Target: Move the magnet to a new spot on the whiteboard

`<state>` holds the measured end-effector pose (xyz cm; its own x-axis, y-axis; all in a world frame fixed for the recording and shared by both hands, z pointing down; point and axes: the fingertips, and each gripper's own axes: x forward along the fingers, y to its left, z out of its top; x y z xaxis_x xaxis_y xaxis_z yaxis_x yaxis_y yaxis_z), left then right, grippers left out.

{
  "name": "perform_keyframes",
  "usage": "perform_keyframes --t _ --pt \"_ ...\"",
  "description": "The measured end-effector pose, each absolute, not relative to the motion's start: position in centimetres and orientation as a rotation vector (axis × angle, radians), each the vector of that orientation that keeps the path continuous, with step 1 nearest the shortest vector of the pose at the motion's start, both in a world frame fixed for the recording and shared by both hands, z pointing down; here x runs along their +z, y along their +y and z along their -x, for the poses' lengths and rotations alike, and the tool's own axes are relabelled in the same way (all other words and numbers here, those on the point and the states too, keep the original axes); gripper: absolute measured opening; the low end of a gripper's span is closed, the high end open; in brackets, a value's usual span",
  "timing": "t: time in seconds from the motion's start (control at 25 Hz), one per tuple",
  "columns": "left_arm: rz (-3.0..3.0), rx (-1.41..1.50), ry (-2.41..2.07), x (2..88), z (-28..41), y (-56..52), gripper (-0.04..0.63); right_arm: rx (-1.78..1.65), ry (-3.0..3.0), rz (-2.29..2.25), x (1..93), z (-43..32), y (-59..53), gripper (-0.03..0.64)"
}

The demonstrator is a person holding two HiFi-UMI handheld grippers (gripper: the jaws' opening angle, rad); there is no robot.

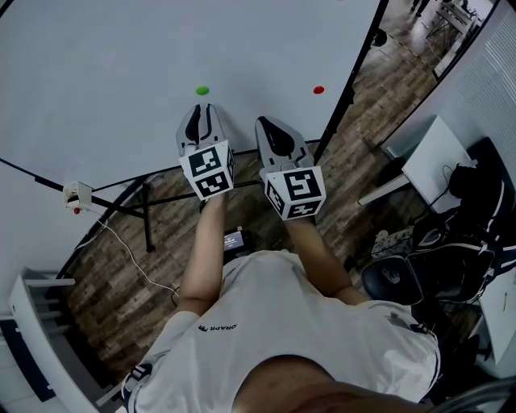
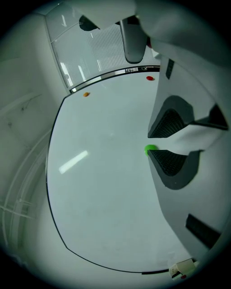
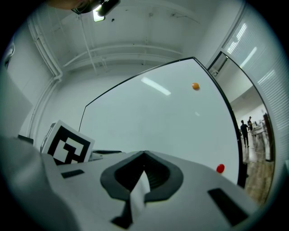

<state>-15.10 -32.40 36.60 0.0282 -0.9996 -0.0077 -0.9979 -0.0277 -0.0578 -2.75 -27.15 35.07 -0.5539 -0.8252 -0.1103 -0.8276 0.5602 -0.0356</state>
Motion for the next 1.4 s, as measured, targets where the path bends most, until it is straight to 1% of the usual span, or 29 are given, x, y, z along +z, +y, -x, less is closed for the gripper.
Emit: perform_keyframes --t 0.44,0.64,0.84,1.04,1.4 --pt "2.2 -0.08 2.176 36.8 14.9 -33.8 0.086 0.027 2.674 1.423 35.0 2.2 -27.4 0.012" --pt "2.181 -0.078 2.188 36.4 15.7 -35.1 0.107 0.027 2.686 1.419 34.8 2.8 -27.8 0.014" --pt "2.163 -0.099 2.217 36.4 16.6 -36.6 0.109 0.026 2.7 1.413 34.8 3.7 -28.9 0.014" --pt "2.17 -0.109 2.219 36.9 16.4 -35.5 0.114 0.046 2.692 1.414 35.0 3.2 -26.6 0.012" --pt "2.166 -0.144 2.258 37.1 16.4 -36.8 0.121 0.056 2.69 1.426 34.8 3.1 -26.5 0.014"
